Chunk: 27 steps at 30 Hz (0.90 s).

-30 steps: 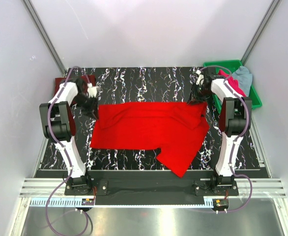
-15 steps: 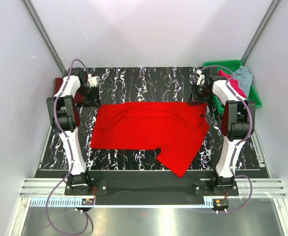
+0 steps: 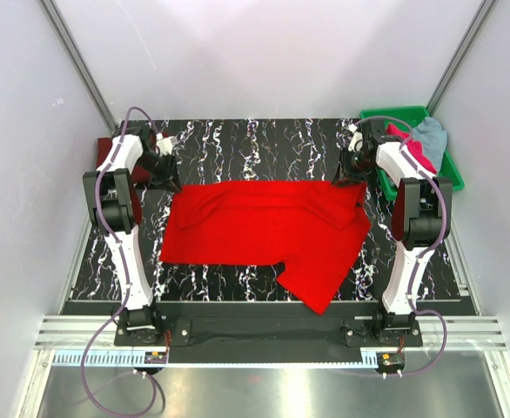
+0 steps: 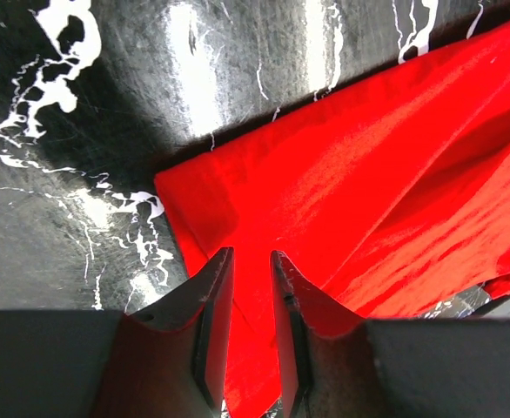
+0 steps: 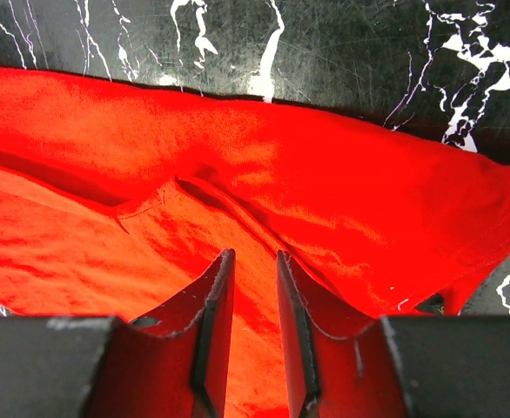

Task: Fold and stack the t-shirts
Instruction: Fold the tshirt

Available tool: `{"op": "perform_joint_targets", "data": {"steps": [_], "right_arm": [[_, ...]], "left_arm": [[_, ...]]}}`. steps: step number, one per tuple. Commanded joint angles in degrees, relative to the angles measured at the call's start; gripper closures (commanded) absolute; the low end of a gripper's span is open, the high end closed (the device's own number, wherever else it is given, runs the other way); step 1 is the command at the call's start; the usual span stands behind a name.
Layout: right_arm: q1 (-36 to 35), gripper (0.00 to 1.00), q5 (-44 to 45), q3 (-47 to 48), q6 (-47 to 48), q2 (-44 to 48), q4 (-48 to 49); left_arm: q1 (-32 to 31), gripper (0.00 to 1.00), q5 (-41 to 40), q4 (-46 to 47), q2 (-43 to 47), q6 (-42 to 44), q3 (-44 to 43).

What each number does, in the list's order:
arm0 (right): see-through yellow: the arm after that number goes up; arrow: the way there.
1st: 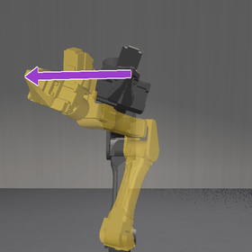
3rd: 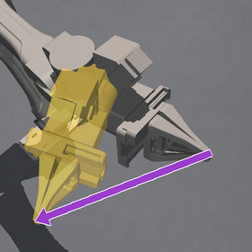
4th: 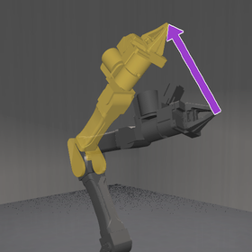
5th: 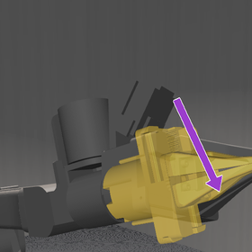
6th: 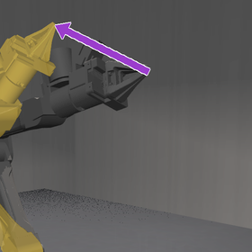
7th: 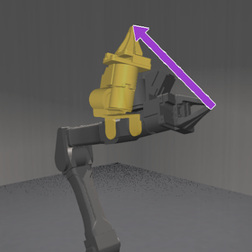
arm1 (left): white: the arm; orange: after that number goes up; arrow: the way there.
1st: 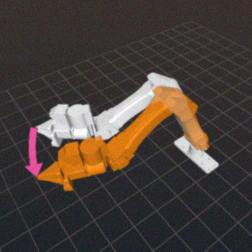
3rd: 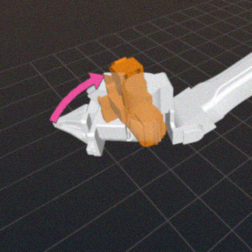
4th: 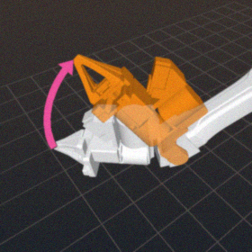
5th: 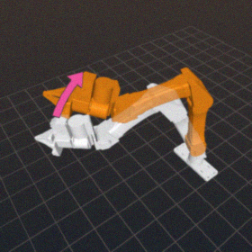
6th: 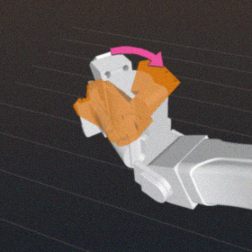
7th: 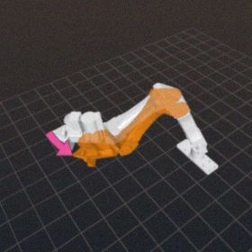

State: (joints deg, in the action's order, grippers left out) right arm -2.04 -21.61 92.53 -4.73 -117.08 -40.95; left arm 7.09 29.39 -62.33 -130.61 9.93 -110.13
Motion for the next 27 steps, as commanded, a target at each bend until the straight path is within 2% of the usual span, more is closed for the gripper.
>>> {"op": "perform_joint_targets", "data": {"steps": [1, 4, 12, 17, 24, 26, 27], "right_arm": [[-0.6, 0.67, 0.5, 0.2, 1.0, 2.2, 1.0], [-0.5, 0.67, 0.4, -0.2, 1.0, 2.3, 1.3], [-0.5, 0.67, 0.4, 0.2, 1.0, 2.0, 1.1], [-0.5, 0.67, 0.7, -0.4, 1.0, 2.5, 1.3], [-0.7, 0.67, 1.0, -0.7, 1.2, 2.4, 1.3], [-0.6, 0.67, 1.1, -0.7, 1.2, 2.3, 1.2], [-0.6, 0.67, 1.1, -0.8, 1.4, 2.4, 1.2]], "left_arm": [[0.2, 0.71, -2.4, 1.2, 1.1, -1.2, -1.8], [0.4, 0.65, -4.3, 1.8, 1.7, -1.5, -1.5], [0.1, 0.66, -4.4, 2.3, -0.8, -1.6, -2.9], [0.1, 0.78, -3.5, 2.3, -1.3, -1.3, -3.7], [0.1, 0.8, -2.8, 2.3, -1.8, -1.3, -4.1], [0.1, 0.85, -2.3, 2.3, -1.8, -1.1, -4.2], [0.1, 0.94, -2.1, 2.2, -1.8, -1.0, -4.2]]}}
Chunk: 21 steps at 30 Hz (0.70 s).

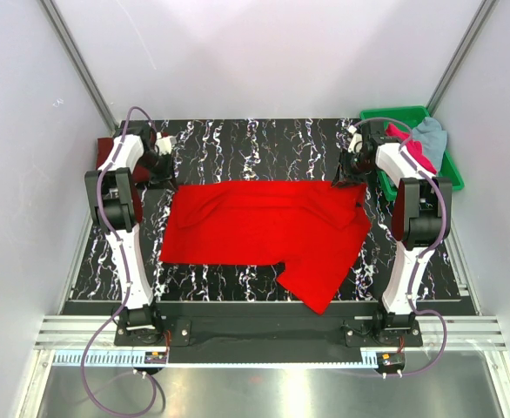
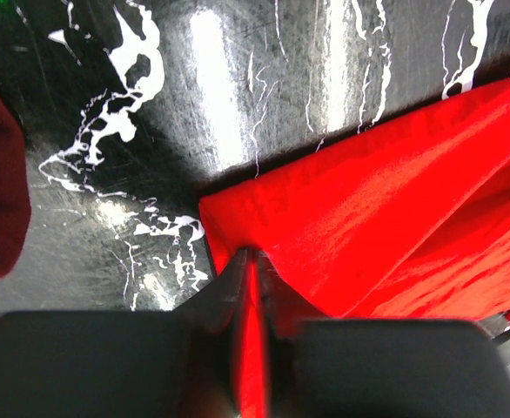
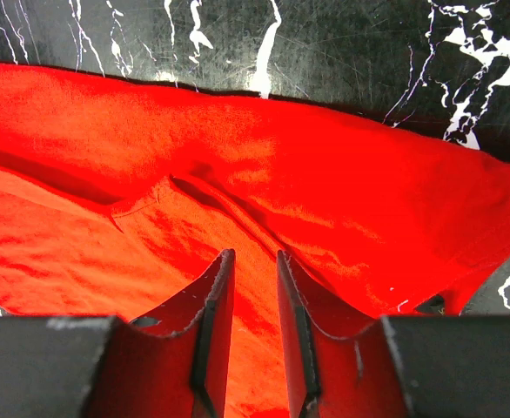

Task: Fold and stack the t-shirts
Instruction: Fold the tshirt

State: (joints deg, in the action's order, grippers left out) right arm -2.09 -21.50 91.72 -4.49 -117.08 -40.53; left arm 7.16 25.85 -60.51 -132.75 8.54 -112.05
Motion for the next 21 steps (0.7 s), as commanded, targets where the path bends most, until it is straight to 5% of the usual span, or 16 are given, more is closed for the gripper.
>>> {"op": "perform_joint_targets", "data": {"steps": [1, 16, 19, 21], "right_arm": [[-0.5, 0.67, 1.0, 0.0, 1.1, 2.3, 0.9], [-0.5, 0.68, 1.0, -0.3, 1.4, 2.9, 0.9], [-0.6, 0.67, 1.1, -0.5, 1.4, 2.9, 1.0], [-0.6, 0.67, 1.0, -0.6, 1.4, 2.8, 1.1]], "left_arm": [[0.0, 0.98, 1.7, 0.4, 0.5, 0.5, -2.4], [0.5, 0.99, -3.1, 2.7, 1.4, 0.9, -5.6], [0.5, 0.73, -3.4, 2.0, 2.4, 0.2, -3.5], [0.5, 0.71, -3.4, 1.7, 3.3, 0.6, -1.3]]}}
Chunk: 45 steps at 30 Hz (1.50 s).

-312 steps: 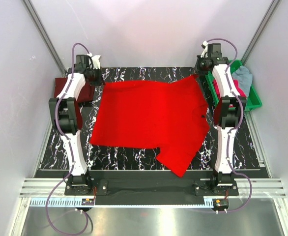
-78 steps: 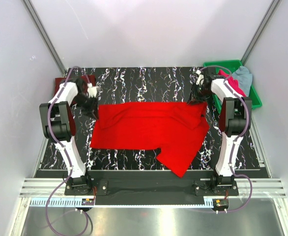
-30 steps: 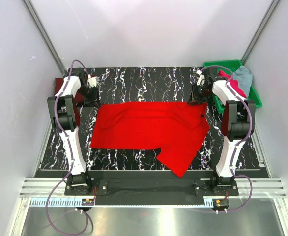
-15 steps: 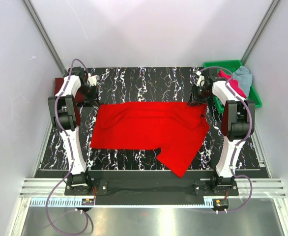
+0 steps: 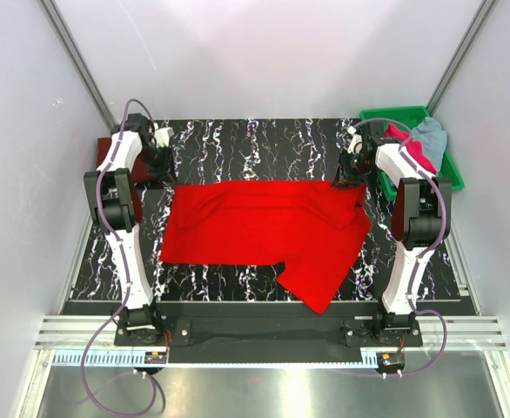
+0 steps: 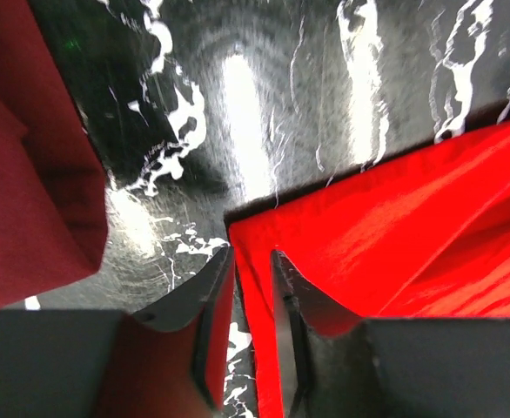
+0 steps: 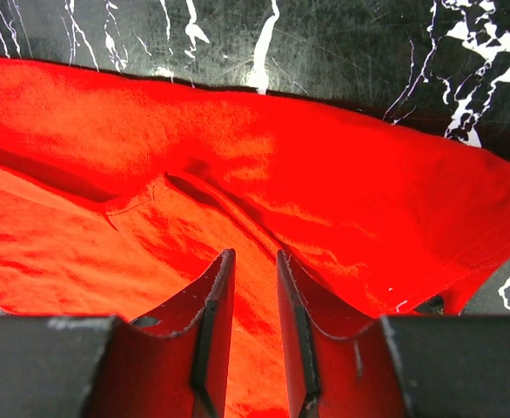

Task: Fold and stack the t-shirts
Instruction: Fold the tshirt

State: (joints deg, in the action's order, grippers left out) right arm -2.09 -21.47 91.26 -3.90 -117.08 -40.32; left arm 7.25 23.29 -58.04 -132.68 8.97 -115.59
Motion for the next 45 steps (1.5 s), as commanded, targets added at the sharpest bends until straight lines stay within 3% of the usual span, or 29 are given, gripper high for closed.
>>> {"op": "perform_joint_targets", "data": {"steps": [1, 8, 12, 22, 29, 45], "right_arm": [[-0.6, 0.68, 1.0, -0.1, 0.7, 2.7, 0.9], [-0.5, 0.68, 0.7, 0.9, 0.6, 2.0, 0.9], [-0.6, 0.68, 0.7, 0.8, 0.6, 1.9, 0.9], [-0.5, 0.68, 3.1, 1.1, 3.2, -1.0, 1.1], [-0.5, 0.68, 4.0, 5.1, 3.6, -5.2, 0.5], [-0.6, 0.68, 4.6, 6.1, 4.7, -7.6, 0.1]], "left_arm": [[0.4, 0.7, -0.8, -0.9, 3.3, 0.2, 2.7], [0.3, 0.7, 1.1, -0.9, 3.3, -0.5, 4.7], [0.2, 0.8, 2.2, -0.9, 3.1, -0.4, 4.4], [0.2, 0.86, 3.3, -0.3, 3.6, -0.5, 3.7], [0.2, 0.99, 2.0, 0.2, 3.1, 0.8, -0.5], [0.4, 1.0, -4.6, 1.7, -2.1, 1.0, -6.8]]}}
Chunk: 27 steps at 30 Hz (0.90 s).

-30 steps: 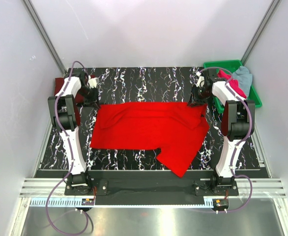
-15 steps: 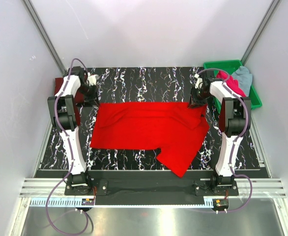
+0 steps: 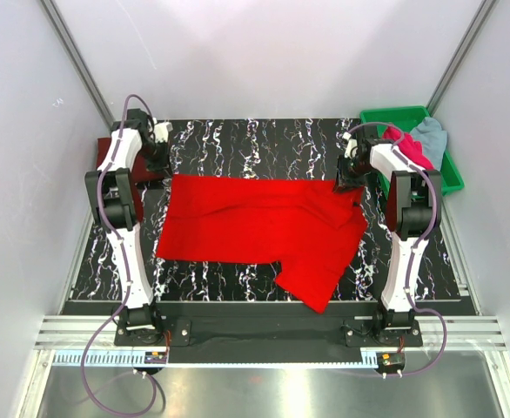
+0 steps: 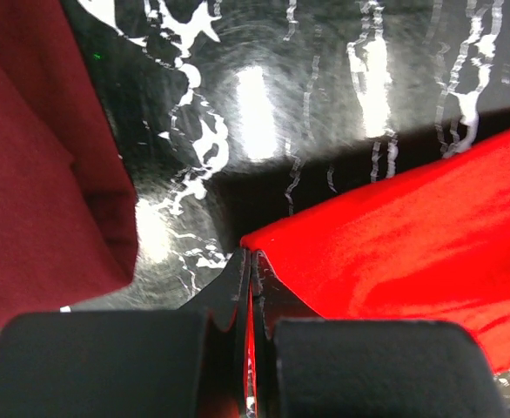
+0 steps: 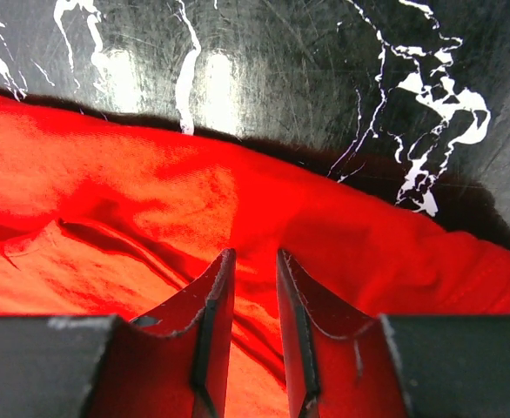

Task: Fold and stack the t-shirts
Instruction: Fold the tshirt

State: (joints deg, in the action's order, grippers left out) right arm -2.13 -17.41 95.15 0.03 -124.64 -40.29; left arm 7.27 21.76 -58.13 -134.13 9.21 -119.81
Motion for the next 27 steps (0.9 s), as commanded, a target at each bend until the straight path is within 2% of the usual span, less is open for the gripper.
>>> {"op": "perform_joint_targets", "data": {"steps": [1, 3, 4, 5, 10, 14, 17, 19, 27], "right_arm": [[-0.6, 0.68, 0.5, 2.2, 0.8, 0.1, 0.0], [-0.6, 0.68, 0.4, 2.1, 0.8, 0.4, 0.1], [-0.6, 0.68, 0.4, 1.8, 0.7, 0.9, 0.0], [-0.5, 0.67, 0.3, 1.7, 0.7, 1.2, 0.0], [-0.5, 0.65, -1.3, 0.4, 0.3, 4.2, 0.3], [-0.6, 0.59, -2.6, -1.0, 0.2, 5.6, 0.6], [-1.5, 0.58, -6.0, -0.5, 0.3, 5.6, 0.6], [-3.3, 0.57, -8.3, 1.3, 0.2, 4.8, -0.1], [-8.9, 0.56, -8.0, 7.1, 1.0, 0.7, -0.7]], "left_arm": [[0.4, 0.98, -3.5, 2.2, -1.0, 0.5, -2.6], [0.4, 0.89, -5.1, 2.7, -1.0, -0.4, -2.9], [0.3, 0.72, -6.3, 2.6, -1.0, -0.7, -3.2], [0.3, 0.69, -6.8, 2.4, -0.4, -0.7, -3.1], [0.2, 0.69, -3.6, 3.2, 8.6, -2.9, 3.5], [-0.6, 0.65, 8.0, 4.2, 13.3, -4.3, 9.5], [-1.1, 0.65, 13.7, 4.1, 11.6, -5.1, 12.6], [-1.7, 0.68, 14.5, 3.6, 9.4, -4.9, 12.8], [-3.0, 0.7, 17.4, 2.8, 3.5, -4.6, 11.0]]}}
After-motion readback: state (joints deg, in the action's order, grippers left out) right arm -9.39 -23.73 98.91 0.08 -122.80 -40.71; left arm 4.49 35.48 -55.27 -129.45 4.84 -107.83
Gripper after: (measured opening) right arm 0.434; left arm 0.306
